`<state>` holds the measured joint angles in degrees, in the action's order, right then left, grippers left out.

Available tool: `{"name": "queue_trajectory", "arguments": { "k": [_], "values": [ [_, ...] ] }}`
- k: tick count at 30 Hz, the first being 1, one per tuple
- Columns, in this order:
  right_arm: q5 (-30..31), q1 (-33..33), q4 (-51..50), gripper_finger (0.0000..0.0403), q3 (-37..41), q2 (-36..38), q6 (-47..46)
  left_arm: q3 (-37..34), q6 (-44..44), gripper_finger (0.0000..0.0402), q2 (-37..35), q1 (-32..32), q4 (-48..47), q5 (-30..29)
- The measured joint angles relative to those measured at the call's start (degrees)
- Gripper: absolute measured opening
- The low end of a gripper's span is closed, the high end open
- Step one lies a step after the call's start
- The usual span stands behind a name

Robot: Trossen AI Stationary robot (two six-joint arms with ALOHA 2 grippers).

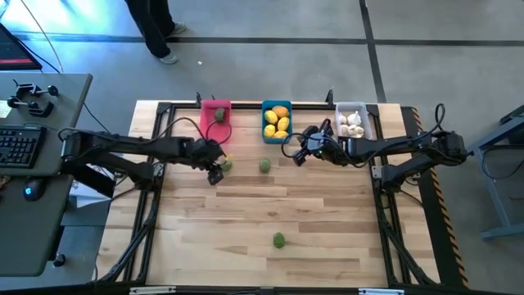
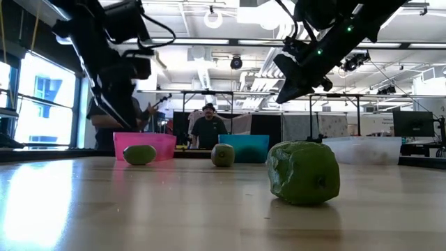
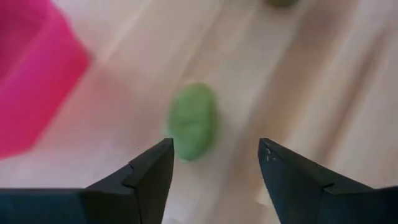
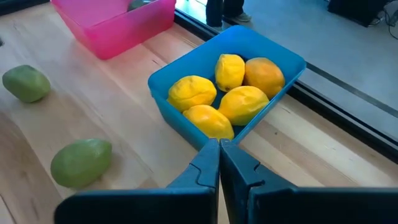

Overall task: Sort produce into baskets
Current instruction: Put the lime into the red bin

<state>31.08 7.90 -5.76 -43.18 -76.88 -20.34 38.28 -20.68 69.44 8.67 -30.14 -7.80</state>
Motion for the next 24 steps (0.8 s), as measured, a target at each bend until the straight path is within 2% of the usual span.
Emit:
{"name": "queue_trajectory", "arguments": {
  "k": [5, 11, 24],
  "values": [
    [-0.01, 0.00, 0.00, 0.0001, 0.00, 0.00, 0.07, 0.00, 3.63, 0.0225, 3.86, 0.52, 1.66, -4.03],
    [-0.01, 0.00, 0.00, 0.0001, 0.00, 0.00, -0.11, 0.00, 6.06, 0.0225, 7.74, 2.29, 6.48, -1.38],
    [-0.01, 0.00, 0.00, 0.0001, 0.00, 0.00, -0.28, 0.00, 9.96, 0.0225, 13.73, 3.74, 6.03, 1.27]
  ]
}}
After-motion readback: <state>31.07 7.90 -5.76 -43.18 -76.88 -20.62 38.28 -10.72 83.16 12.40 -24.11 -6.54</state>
